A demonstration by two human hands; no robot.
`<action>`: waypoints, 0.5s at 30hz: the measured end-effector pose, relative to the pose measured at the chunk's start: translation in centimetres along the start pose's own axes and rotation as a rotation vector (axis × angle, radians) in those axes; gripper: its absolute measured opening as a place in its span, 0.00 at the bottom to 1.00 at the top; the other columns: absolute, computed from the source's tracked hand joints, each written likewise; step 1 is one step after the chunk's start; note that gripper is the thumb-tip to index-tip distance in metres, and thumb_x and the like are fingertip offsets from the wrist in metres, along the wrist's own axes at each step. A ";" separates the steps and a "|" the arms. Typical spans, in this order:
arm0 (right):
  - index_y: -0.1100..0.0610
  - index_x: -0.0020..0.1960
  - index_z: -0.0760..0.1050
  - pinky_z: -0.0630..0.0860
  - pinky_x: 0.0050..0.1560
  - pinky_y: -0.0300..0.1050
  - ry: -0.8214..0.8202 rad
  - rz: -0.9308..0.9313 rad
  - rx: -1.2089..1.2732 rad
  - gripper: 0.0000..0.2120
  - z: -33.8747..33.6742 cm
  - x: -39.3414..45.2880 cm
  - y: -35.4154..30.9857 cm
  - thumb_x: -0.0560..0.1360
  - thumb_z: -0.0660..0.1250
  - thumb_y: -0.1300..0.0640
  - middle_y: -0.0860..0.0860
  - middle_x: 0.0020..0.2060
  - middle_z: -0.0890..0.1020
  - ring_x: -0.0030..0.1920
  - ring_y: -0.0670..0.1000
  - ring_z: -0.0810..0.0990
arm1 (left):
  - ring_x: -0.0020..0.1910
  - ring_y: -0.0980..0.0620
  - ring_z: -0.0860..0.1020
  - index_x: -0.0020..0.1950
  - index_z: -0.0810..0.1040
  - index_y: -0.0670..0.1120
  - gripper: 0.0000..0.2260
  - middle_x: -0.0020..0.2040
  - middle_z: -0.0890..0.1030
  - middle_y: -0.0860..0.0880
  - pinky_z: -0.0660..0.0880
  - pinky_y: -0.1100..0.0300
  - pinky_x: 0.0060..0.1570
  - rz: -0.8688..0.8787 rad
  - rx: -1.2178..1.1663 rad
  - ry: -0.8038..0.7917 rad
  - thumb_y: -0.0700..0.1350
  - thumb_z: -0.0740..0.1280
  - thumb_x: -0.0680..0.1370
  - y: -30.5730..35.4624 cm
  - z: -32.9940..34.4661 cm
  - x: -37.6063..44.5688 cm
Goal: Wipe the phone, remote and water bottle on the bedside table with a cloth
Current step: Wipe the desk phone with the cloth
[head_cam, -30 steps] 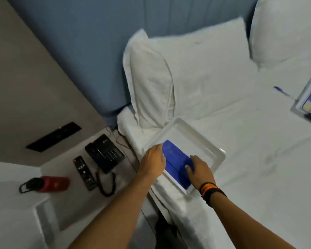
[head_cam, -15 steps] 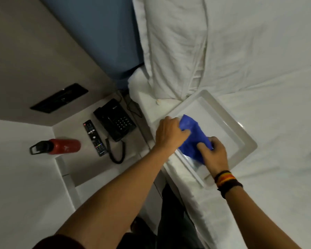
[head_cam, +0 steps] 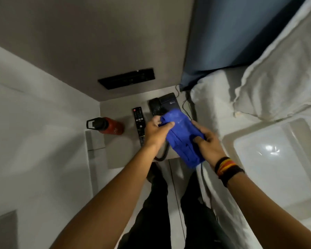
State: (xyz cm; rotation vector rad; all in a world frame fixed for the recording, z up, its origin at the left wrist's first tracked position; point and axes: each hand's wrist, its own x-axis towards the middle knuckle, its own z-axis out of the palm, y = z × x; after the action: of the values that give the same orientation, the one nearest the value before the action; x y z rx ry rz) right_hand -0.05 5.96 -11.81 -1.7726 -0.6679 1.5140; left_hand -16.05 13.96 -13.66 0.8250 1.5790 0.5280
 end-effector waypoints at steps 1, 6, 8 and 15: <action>0.53 0.73 0.71 0.70 0.71 0.47 0.009 -0.001 0.000 0.26 1.6 1.8 -0.2 0.79 0.59 0.70 0.51 0.69 0.77 0.68 0.50 0.75 | 0.54 0.40 0.86 0.60 0.82 0.38 0.09 0.57 0.87 0.35 0.86 0.44 0.52 -0.015 -0.068 0.000 0.35 0.74 0.80 0.0 -1.3 1.8; 0.50 0.76 0.66 0.69 0.70 0.49 0.013 -0.040 -0.128 0.27 7.6 11.8 0.4 0.80 0.61 0.67 0.48 0.71 0.73 0.68 0.50 0.72 | 0.60 0.47 0.82 0.75 0.75 0.44 0.16 0.61 0.80 0.51 0.84 0.60 0.52 -0.055 -0.176 -0.006 0.48 0.62 0.88 -0.9 -6.2 11.2; 0.48 0.78 0.63 0.69 0.70 0.52 0.002 -0.016 -0.334 0.28 9.0 14.8 2.3 0.80 0.62 0.63 0.50 0.72 0.70 0.70 0.56 0.71 | 0.63 0.41 0.82 0.70 0.77 0.48 0.12 0.61 0.80 0.48 0.80 0.46 0.65 -0.140 -0.088 0.034 0.45 0.60 0.89 -3.9 -6.5 14.3; 0.42 0.81 0.45 0.61 0.71 0.71 0.002 -0.327 -1.222 0.36 11.7 19.0 5.5 0.79 0.56 0.36 0.53 0.82 0.44 0.79 0.67 0.49 | 0.53 0.33 0.88 0.60 0.83 0.45 0.07 0.57 0.88 0.37 0.87 0.36 0.53 -0.167 0.139 0.043 0.43 0.67 0.85 -13.7 -3.8 14.8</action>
State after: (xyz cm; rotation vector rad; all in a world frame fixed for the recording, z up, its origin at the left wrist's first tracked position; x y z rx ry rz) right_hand -8.35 19.15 -28.70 -2.2681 -2.0543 0.8590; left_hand -23.10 16.84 -32.73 0.7807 1.7214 0.3200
